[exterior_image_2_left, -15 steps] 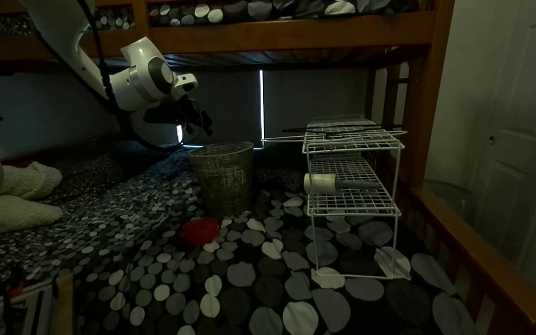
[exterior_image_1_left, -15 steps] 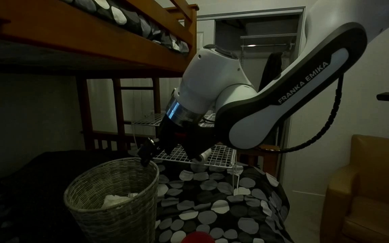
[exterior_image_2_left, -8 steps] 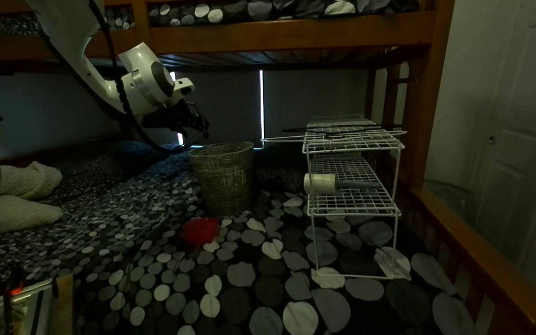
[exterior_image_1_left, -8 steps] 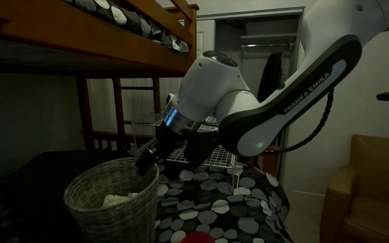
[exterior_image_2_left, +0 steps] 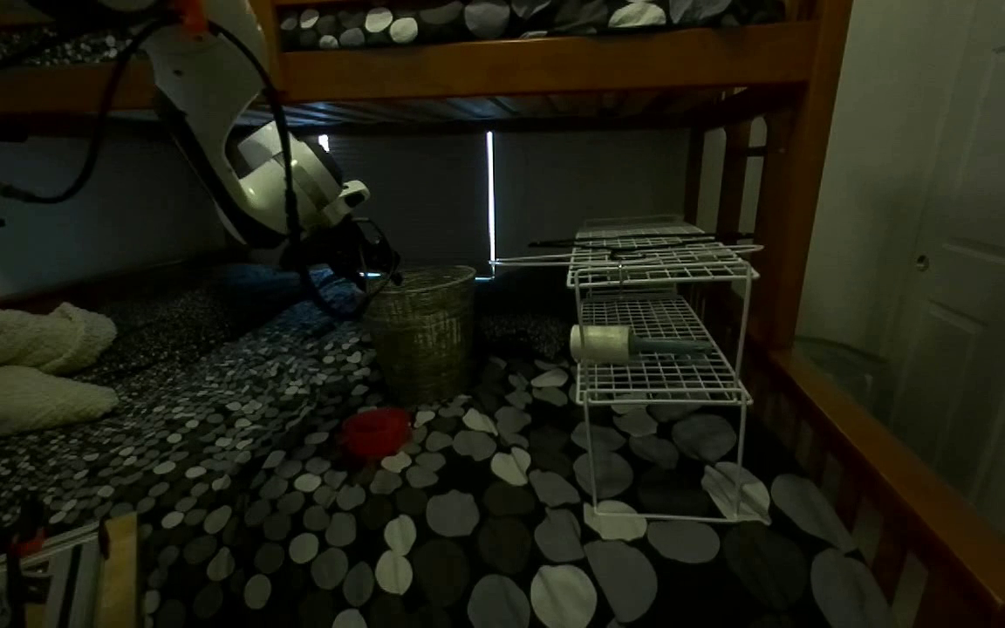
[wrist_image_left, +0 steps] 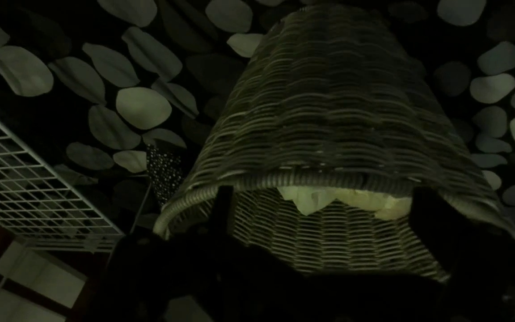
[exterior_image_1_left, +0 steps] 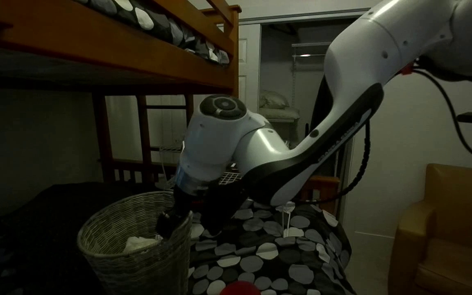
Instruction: Pick up the sun glasses from the basket and put them in the red bowl
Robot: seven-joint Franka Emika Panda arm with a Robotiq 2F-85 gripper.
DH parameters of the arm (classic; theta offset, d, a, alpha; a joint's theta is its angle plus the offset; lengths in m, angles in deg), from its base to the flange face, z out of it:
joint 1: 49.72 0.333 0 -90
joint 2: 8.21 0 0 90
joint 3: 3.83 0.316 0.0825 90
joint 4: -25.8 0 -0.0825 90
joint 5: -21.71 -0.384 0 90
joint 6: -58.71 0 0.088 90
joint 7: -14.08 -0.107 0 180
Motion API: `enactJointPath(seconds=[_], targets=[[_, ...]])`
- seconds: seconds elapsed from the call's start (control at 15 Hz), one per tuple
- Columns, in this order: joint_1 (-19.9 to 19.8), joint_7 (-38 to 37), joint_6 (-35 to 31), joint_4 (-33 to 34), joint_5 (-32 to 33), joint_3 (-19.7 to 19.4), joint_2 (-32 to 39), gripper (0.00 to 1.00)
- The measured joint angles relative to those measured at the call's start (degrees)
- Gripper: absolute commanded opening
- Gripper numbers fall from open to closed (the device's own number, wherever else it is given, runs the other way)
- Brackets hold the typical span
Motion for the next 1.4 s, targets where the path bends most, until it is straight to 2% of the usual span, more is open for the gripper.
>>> enactJointPath(seconds=[0.13,0.27,0.4,0.53,0.67,0.8,1.0,1.13,1.4], targets=[[6.2,-3.8,2.7,5.6,5.5,-3.8,6.3,1.0],[12.1,-5.9,1.3,12.0,8.8,-8.3,10.8,1.0],[19.2,-6.2,-3.0,17.6,8.2,-15.5,11.9,1.0],[24.0,-5.2,-5.6,20.7,3.4,-20.7,12.3,1.0],[25.4,-3.8,-6.3,21.4,0.2,-22.5,12.2,1.0],[25.5,-3.7,-6.4,21.5,0.0,-22.7,12.2,1.0],[27.2,-0.7,-7.6,21.1,-4.3,-25.8,10.1,1.0],[26.2,-0.7,-8.2,21.0,-4.3,-25.4,7.7,1.0],[23.1,-1.3,-14.8,20.2,-5.0,-24.7,2.2,1.0]])
